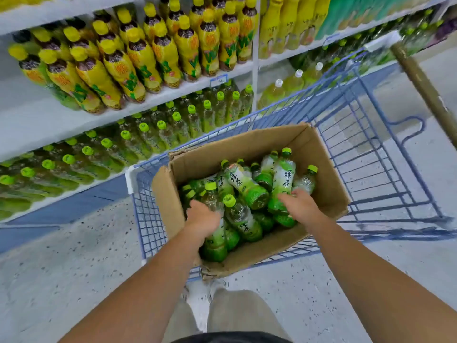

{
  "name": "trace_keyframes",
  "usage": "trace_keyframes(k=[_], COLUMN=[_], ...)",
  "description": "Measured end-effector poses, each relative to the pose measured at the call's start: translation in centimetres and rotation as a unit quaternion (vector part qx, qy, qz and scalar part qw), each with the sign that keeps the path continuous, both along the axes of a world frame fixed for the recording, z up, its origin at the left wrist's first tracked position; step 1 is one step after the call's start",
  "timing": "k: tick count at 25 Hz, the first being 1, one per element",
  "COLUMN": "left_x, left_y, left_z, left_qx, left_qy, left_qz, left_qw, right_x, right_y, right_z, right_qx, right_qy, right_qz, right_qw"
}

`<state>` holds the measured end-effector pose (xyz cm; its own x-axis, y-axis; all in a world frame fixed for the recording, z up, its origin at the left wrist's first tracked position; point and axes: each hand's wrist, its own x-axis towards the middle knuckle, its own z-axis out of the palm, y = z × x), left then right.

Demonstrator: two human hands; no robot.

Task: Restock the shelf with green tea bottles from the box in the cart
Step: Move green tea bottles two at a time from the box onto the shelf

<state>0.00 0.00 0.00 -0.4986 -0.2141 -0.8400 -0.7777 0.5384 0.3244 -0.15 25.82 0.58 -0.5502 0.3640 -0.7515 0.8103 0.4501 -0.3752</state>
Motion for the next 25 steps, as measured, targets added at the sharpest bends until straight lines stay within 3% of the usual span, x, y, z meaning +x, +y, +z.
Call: trace_keyframes(k=[3, 10, 16, 25], left_x=[0.3, 1.6, 1.3, 1.6], left_y=[0.5, 0.9, 1.3, 1.0], left_z=[-0.9, -2.9, -1.6, 6.0], left_qx=[-0.01, -0.007, 0.019, 0.079], left_qy=[-0.028, 0.029, 0.042, 0.132], left_qz=[-0.015, 0.075, 0.139, 0.09], left_qw=[0.999, 0.997, 0.989, 0.984], right_x=[-1.4, -2.8, -2.3, 2.3], right_y=[0.0, 0.8, -0.3, -2.7], right_z=[-1.1, -3.4, -2.3, 3.7], right_qx=[-0.011, -0.022, -0.098, -0.121], right_qy=[0.015, 0.007, 0.015, 0.115], right_qz=[-0.03, -0.084, -0.166, -0.094], right_qw=[0.999, 0.996, 0.981, 0.981])
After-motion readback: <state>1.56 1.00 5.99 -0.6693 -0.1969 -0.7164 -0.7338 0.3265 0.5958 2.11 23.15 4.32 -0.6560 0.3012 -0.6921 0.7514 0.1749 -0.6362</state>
